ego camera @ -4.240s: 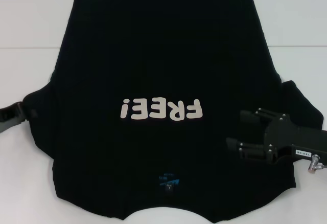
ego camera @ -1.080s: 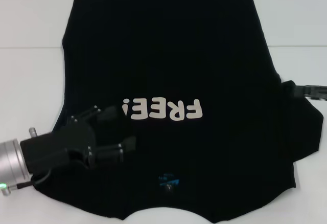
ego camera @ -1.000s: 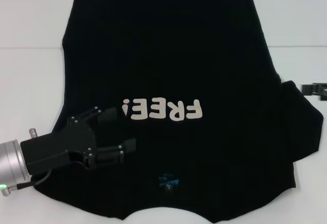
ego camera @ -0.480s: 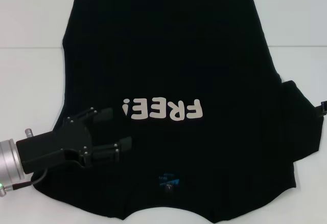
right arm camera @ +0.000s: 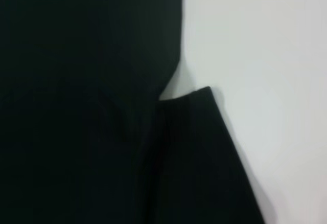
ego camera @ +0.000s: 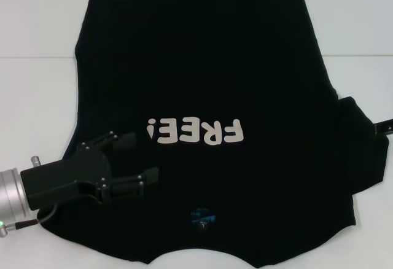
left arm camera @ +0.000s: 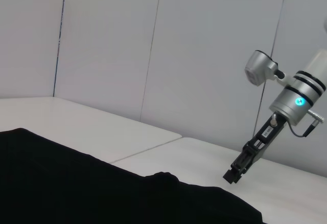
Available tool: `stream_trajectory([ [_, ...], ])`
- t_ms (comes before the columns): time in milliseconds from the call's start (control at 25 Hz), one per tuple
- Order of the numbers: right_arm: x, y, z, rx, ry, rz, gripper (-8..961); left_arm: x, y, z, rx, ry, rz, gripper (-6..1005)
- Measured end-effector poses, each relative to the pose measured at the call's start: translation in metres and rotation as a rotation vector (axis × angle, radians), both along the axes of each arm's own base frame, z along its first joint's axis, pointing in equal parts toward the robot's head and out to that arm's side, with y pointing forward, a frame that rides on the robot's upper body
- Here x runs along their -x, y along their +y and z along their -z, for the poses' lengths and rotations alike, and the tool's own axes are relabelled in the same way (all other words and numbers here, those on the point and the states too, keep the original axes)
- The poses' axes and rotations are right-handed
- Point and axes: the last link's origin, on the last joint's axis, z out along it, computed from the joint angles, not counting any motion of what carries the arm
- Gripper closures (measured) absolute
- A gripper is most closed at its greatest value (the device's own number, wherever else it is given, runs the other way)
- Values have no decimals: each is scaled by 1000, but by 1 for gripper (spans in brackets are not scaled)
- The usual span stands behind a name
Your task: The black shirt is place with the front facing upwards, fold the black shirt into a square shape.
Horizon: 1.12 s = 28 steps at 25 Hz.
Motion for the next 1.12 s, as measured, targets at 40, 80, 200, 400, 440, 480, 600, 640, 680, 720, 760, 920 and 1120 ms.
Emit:
stream_trajectory([
  [40, 1, 1, 3, 3, -2, -3, 58, 0, 0, 0, 0, 0, 0, 49],
  [80, 2, 2, 5, 4, -5, -7, 58, 0, 0, 0, 0, 0, 0, 49],
  [200, 3, 3, 11, 17, -17, -15, 59, 0, 0, 0, 1, 0, -1, 49],
  [400, 2, 4, 14, 21, -31, -18, 59, 0, -1, 0, 5, -2, 1, 50],
  [440, 1, 4, 14, 20, -32, -19, 59, 0, -2, 1, 7, -3, 2, 50],
  [480, 1, 4, 15, 20, -34, -19, 59, 0, -2, 1, 9, -3, 2, 50],
  [600, 1, 4, 16, 23, -37, -20, 60, 0, -2, 1, 15, -6, -2, 50],
  [640, 1, 4, 16, 25, -37, -19, 60, 0, -2, 1, 17, -7, -4, 50],
  [680, 0, 3, 17, 26, -37, -19, 60, 0, -2, 1, 17, -7, -4, 50],
  [720, 0, 3, 17, 28, -37, -19, 60, 0, -2, 1, 18, -7, -4, 50],
  [760, 0, 3, 18, 30, -37, -19, 60, 0, -2, 1, 18, -7, -4, 50],
  [920, -1, 2, 19, 38, -39, -20, 61, 0, -3, 1, 19, -7, -4, 49],
  [1120, -1, 2, 20, 41, -45, -24, 61, 0, -3, 1, 20, -7, -4, 50],
])
